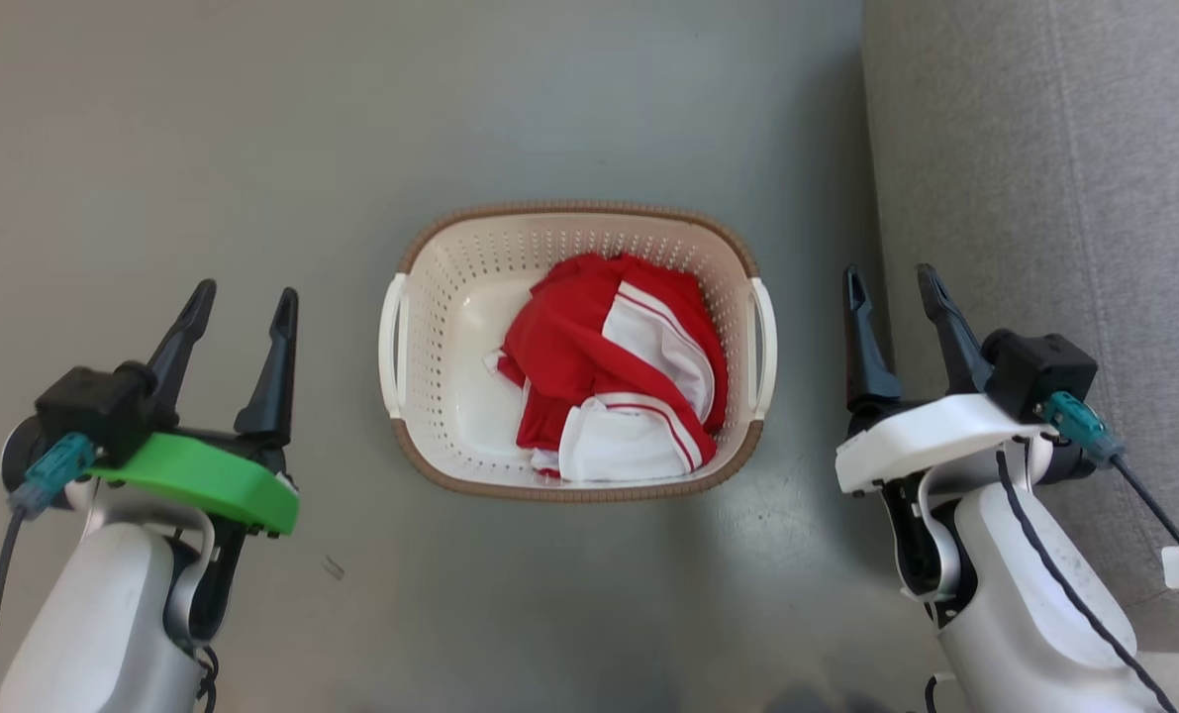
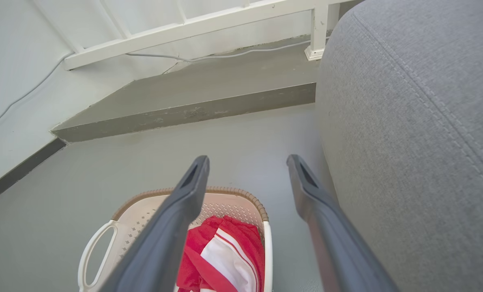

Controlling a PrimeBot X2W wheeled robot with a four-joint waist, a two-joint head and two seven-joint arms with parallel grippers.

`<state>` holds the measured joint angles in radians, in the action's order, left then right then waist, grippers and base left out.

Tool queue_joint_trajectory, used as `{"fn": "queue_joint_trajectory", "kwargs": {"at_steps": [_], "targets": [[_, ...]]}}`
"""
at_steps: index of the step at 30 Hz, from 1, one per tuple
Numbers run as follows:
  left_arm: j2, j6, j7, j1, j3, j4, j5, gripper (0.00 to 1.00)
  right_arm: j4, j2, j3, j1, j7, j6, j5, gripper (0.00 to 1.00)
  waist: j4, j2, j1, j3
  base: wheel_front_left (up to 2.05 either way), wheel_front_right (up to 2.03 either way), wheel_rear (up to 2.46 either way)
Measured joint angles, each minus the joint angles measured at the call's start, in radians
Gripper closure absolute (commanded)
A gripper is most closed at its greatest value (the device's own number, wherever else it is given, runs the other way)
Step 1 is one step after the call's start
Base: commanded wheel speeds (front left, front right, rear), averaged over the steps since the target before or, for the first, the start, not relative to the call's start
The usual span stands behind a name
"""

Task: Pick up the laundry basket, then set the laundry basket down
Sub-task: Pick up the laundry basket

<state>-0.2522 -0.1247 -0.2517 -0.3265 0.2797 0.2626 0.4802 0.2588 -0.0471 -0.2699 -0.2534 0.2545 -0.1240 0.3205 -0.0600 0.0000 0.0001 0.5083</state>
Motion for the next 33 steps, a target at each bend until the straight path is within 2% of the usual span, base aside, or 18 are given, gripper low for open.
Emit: {"fn": "queue_joint_trajectory", "kwargs": {"at_steps": [15, 26, 33], "targets": [[-0.053, -0.004, 0.024, -0.190, 0.146, 0.141, 0.125, 0.00, 0.204, -0.006, -0.075, -0.150, 0.000, -0.001, 0.077, 0.00, 0.005, 0.0000, -0.0001, 0.181, 0.00, 0.00, 0.00], [-0.085, -0.004, 0.059, -0.322, 0.253, 0.206, 0.195, 0.00, 0.290, -0.012, -0.092, -0.278, 0.000, -0.001, 0.129, 0.00, 0.001, 0.0000, -0.0001, 0.306, 0.00, 0.00, 0.00], [-0.110, -0.004, 0.088, -0.401, 0.314, 0.245, 0.238, 0.00, 0.363, -0.013, -0.139, -0.344, 0.000, -0.001, 0.169, 0.00, -0.008, 0.0000, 0.0000, 0.383, 0.00, 0.00, 0.00]]}}
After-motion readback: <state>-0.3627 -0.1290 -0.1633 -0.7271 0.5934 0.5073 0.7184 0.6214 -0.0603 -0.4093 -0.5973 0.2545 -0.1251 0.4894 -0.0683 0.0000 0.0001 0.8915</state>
